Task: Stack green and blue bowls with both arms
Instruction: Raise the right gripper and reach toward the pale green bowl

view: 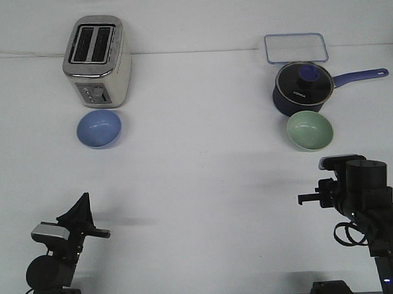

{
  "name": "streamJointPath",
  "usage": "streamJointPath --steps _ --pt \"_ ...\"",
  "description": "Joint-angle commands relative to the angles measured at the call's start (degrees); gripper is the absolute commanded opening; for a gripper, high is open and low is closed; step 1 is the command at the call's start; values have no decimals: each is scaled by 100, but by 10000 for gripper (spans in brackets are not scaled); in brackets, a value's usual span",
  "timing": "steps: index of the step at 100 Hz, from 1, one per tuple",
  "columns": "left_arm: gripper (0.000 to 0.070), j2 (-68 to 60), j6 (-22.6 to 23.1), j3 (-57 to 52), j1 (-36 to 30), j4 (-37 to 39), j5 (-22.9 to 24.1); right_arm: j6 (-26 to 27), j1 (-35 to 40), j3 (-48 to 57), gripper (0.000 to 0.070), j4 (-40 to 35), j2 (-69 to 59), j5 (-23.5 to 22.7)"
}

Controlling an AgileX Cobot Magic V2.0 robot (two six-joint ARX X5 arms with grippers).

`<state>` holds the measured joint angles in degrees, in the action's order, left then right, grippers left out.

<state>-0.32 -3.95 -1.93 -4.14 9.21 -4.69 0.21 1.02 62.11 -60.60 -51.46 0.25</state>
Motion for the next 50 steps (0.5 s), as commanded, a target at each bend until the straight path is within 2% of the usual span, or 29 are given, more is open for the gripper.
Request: streamJointPath --steps 1,18,24,31,44,50 --pt "12 13 68 114 4 76 4 42 4 109 8 68 -28 17" --pt "11 13 68 114 4 76 4 44 4 109 10 26 -28 20" --pt "11 13 68 114 4 76 4 46 4 109 35 22 -28 20" --pt "11 13 68 114 4 76 4 66 4 109 155 4 -28 22" --pt "11 13 68 114 4 76 4 131 4 109 449 9 -28 22" --pt "11 13 68 114 4 76 4 131 4 109 525 9 -28 20"
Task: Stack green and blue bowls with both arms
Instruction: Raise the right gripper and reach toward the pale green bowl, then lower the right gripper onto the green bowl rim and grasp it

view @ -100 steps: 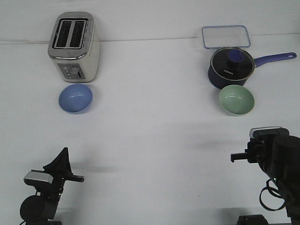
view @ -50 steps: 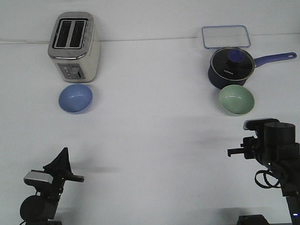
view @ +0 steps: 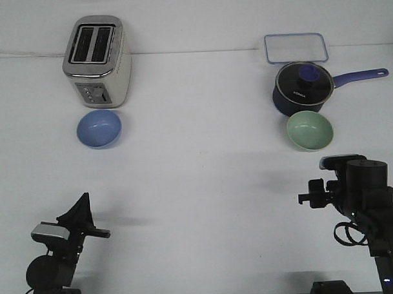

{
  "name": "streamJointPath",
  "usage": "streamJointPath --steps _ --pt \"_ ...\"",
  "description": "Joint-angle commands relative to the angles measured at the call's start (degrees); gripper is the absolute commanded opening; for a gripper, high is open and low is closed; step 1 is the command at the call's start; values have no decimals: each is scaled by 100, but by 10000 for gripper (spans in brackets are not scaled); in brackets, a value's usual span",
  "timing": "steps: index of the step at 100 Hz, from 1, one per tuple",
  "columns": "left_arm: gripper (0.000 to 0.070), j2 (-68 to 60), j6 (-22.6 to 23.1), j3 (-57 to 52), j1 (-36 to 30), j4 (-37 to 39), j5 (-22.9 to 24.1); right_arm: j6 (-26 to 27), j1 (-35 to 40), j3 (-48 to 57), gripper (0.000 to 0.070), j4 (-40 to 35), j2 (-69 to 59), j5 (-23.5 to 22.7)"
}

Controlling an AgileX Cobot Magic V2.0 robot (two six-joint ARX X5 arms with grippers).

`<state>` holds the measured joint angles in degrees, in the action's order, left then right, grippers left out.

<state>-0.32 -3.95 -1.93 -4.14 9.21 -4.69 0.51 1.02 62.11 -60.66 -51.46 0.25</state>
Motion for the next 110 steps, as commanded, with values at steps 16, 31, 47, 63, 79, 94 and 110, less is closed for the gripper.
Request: streamJointPath --steps 16,31,47,63,79,94,110 --pt "12 13 68 114 4 76 2 133 4 111 543 22 -35 20" --pt "12 13 68 114 4 76 2 160 -2 238 544 96 -149 22" --pt "11 13 68 114 4 76 4 109 -160 748 544 57 -717 20" --pt "11 13 68 114 4 76 2 -79 -457 1475 543 17 -1646 -42" --pt "12 13 68 114 4 76 4 -221 -835 2291 543 15 -2634 -216" --pt "11 13 68 114 4 76 4 -348 -1163 3012 543 39 -3534 -173" --pt "12 13 68 114 4 76 4 -516 -1410 3536 543 61 -4352 -179"
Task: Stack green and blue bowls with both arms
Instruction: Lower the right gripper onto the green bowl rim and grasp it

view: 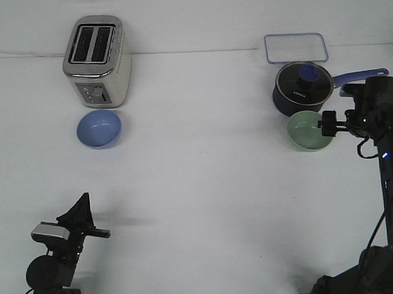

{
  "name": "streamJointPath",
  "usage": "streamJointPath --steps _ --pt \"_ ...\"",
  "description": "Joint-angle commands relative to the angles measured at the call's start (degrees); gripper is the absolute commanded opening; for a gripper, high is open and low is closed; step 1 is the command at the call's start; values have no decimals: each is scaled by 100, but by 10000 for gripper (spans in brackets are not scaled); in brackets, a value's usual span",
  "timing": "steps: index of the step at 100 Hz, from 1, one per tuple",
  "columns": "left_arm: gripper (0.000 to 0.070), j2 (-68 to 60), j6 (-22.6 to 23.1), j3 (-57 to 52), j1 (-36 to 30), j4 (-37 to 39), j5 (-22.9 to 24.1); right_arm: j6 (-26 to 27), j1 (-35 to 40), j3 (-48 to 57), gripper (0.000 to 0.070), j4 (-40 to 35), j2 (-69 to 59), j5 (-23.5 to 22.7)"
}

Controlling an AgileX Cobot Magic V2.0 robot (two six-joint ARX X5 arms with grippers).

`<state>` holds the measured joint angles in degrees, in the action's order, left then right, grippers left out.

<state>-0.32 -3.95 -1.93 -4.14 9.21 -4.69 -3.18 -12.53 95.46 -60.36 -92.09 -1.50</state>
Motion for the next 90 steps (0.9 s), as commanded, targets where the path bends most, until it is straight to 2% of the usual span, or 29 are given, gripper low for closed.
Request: streamJointPath --steps 1,25,48,90 --pt "11 13 68 114 4 76 4 -153 -70 216 543 37 -328 -9" --pt "12 13 68 114 4 76 4 -310 -221 249 543 485 -1047 -459" --pt "11 13 68 114 4 76 4 -424 -223 249 543 977 -1491 -483" --pt "12 13 68 114 4 76 4 -433 -256 245 541 1054 -2094 -608"
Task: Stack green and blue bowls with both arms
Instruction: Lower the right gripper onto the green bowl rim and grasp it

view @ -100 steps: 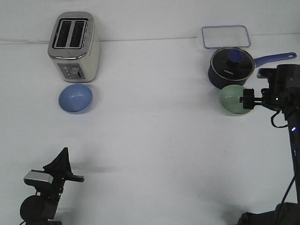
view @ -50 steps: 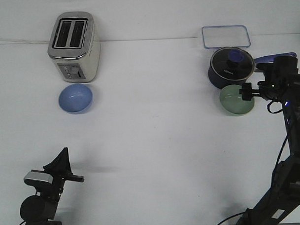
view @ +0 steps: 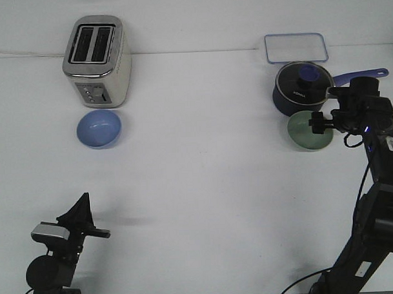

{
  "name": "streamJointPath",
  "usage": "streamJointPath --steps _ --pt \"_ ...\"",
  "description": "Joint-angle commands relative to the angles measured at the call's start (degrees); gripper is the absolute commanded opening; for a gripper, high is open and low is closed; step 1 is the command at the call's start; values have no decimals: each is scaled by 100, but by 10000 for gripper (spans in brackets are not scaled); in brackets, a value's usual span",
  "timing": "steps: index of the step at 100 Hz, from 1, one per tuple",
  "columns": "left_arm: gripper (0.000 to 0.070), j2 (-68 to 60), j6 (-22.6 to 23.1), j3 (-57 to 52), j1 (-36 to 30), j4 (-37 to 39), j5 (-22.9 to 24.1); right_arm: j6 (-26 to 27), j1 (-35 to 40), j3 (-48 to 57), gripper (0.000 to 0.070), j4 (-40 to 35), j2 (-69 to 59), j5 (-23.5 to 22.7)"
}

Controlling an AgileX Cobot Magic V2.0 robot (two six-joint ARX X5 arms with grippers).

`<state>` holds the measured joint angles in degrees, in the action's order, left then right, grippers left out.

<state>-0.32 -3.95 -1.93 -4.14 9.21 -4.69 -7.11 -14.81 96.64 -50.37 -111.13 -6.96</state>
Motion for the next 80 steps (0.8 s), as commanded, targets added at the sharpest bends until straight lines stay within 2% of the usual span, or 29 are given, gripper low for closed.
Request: streamJointPath --steps 1,45,59,80 --pt "12 13 68 114 4 76 4 -37 -28 127 541 63 -201 -63" --pt "11 13 68 114 4 76 4 -20 -33 116 522 179 -448 -59" --pt "12 13 68 114 4 76 2 -17 -33 116 414 181 -450 -61" --pt "11 13 68 114 4 76 4 22 -33 116 392 192 -457 -61"
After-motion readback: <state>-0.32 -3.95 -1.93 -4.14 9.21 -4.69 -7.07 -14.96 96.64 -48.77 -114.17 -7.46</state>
